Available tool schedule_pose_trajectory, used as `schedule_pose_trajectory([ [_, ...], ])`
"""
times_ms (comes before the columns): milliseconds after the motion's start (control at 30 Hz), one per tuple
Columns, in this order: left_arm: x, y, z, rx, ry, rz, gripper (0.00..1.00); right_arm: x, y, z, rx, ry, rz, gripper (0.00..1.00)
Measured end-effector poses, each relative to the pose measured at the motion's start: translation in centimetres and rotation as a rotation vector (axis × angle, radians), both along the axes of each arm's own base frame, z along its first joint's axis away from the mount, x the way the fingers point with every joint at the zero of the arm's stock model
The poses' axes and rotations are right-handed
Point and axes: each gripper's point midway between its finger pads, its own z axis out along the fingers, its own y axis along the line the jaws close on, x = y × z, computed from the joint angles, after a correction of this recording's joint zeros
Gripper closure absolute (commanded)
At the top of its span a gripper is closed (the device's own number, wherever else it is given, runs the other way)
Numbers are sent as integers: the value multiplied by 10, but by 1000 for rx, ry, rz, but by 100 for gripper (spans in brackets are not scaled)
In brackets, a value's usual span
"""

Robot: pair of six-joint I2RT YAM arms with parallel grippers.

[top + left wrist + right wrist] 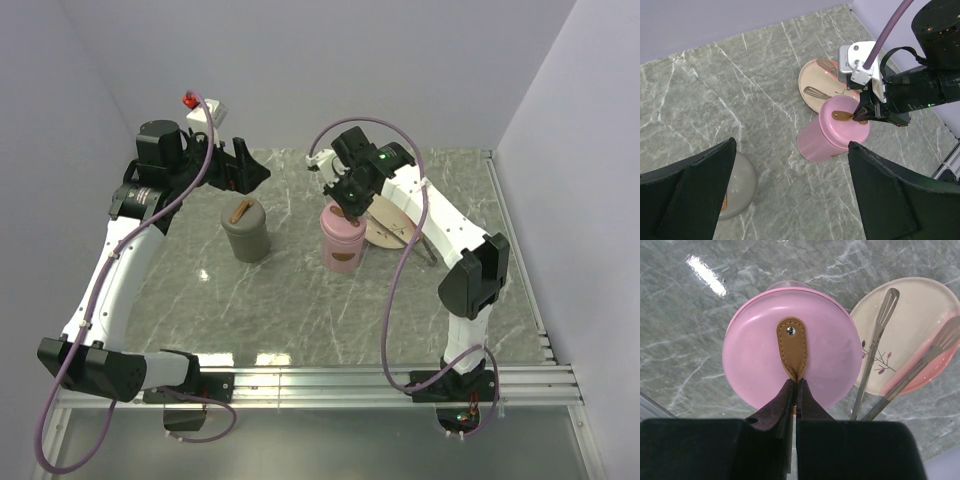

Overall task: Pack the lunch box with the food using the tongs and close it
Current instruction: Close the box lid on the packing box.

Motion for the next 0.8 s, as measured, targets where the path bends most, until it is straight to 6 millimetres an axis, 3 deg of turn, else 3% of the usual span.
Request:
schedule_pose_trajectory([
  [800, 0, -2, 1, -22, 12, -7, 1, -9, -6, 5, -6, 5, 7, 100],
])
